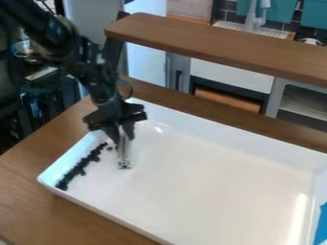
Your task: Sweep into pile
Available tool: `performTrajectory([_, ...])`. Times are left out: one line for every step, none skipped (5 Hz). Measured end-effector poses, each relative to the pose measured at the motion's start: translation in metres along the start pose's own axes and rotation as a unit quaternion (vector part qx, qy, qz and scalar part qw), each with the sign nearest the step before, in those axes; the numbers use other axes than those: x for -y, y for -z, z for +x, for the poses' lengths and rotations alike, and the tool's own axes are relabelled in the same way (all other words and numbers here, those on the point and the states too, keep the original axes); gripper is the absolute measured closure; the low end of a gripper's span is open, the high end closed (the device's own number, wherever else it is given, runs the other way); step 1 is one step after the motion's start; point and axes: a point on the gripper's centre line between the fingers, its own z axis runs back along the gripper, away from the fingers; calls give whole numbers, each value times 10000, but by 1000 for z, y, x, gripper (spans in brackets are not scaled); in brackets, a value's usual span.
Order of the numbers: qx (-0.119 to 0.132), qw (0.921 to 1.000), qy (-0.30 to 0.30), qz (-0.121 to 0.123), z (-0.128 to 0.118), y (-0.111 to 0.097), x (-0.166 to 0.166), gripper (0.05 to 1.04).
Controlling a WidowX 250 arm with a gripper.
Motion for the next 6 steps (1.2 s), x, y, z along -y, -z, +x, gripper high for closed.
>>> performTrajectory([-62,9991,368,194,-2,-3,-9,766])
performTrajectory([153,9931,960,662,1,-8,-24,765])
performTrajectory([237,9906,1155,687,-3,-10,-17,766])
performTrajectory([188,9920,1155,476,-11,-20,7,765])
performTrajectory([114,9927,1200,-7,-24,-40,49,765])
performTrajectory([-54,9906,1347,-223,-49,-53,90,766])
